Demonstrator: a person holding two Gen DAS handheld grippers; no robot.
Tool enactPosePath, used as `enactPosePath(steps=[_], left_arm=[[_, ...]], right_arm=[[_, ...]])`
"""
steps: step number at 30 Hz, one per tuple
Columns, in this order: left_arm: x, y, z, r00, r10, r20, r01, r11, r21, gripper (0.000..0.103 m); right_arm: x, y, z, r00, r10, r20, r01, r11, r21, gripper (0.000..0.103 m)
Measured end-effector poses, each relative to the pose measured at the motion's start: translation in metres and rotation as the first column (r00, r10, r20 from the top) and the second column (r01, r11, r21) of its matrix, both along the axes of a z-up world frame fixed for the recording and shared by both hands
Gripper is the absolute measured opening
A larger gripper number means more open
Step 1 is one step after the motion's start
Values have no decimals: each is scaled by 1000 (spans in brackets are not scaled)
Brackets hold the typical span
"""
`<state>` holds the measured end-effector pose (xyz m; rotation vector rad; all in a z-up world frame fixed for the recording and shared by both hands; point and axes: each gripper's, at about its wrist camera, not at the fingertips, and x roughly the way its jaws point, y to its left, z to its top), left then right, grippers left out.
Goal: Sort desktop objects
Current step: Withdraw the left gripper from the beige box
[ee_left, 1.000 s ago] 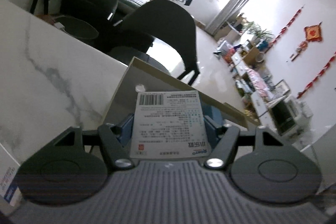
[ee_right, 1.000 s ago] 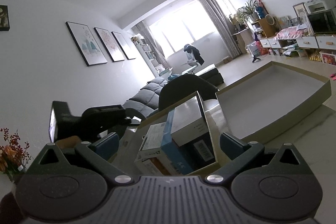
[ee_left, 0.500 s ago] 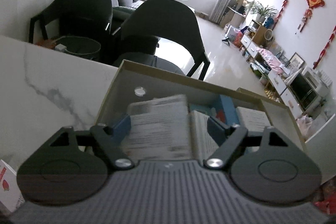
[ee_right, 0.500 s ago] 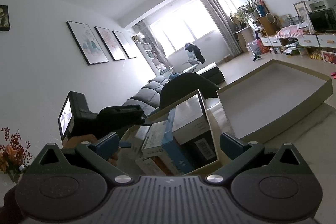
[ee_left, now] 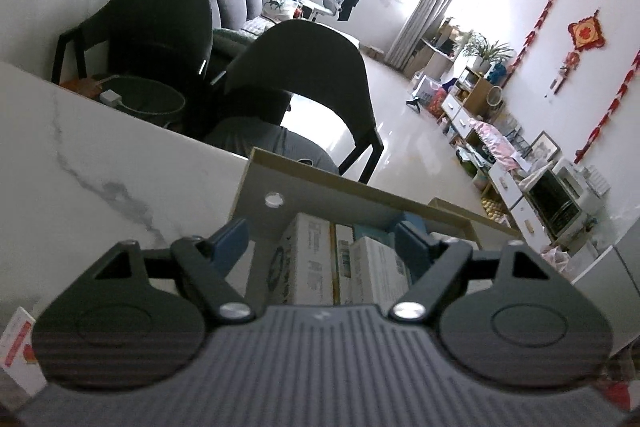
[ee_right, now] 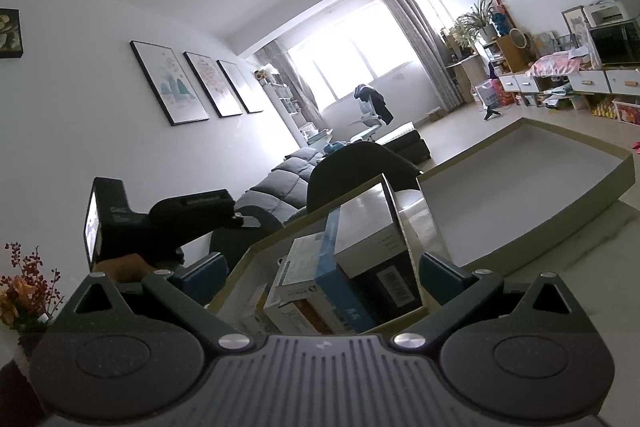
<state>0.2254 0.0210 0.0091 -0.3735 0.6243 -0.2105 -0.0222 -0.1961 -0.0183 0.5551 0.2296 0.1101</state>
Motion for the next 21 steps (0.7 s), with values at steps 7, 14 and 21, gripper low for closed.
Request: enactPosePath(steps=[7, 14, 21], left_arm=[[-8, 12, 0, 1000, 17, 6, -18, 1000, 3, 81], [-15, 18, 0, 1000, 13, 9, -13, 1000, 1, 81], [-24, 31, 2, 1000, 22, 12, -22, 1000, -5, 81]], right_arm=[[-3, 3, 3, 1000, 6, 8, -6, 1000, -1, 102], [-7, 12, 9, 1000, 25, 16, -25, 1000, -15, 102], [-13, 23, 17, 999, 38, 31, -37, 999, -31, 102]])
